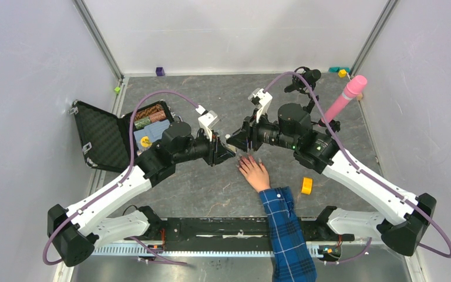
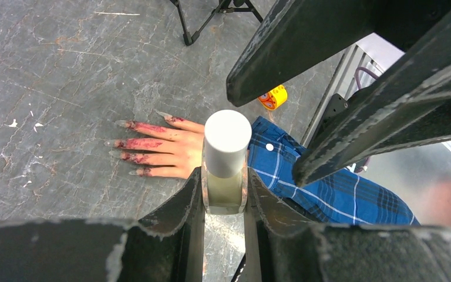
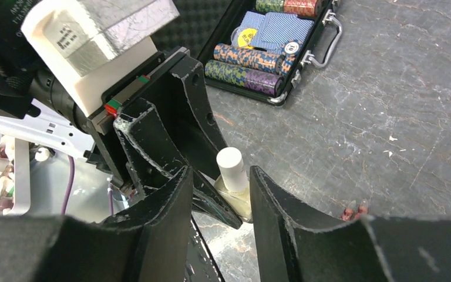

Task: Paint the nails
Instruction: Unscrew the nail polish bottle.

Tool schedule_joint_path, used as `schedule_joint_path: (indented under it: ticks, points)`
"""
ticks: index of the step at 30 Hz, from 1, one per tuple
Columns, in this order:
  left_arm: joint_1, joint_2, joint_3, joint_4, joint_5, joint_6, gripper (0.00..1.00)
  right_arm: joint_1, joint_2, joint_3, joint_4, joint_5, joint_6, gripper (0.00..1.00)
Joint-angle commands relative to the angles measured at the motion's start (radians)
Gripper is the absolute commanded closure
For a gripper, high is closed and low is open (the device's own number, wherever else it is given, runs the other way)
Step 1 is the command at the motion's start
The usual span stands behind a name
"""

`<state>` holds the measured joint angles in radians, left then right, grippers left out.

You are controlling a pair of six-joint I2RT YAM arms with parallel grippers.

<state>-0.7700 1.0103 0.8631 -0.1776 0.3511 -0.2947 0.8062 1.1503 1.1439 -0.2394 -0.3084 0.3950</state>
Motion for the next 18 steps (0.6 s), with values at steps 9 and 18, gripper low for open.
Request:
schedule_joint_path:
  ticks: [9, 18]
  points:
    - [0.001, 0.002, 0.036, 0.058, 0.034, -0.027, 0.98, 0.026, 0.022, 0.022, 0.001, 0.055, -0.03, 0.57]
    - [0.001, 0.005, 0.034, 0.053, 0.044, -0.023, 0.98, 0.043, 0.044, 0.039, -0.001, 0.072, -0.045, 0.59]
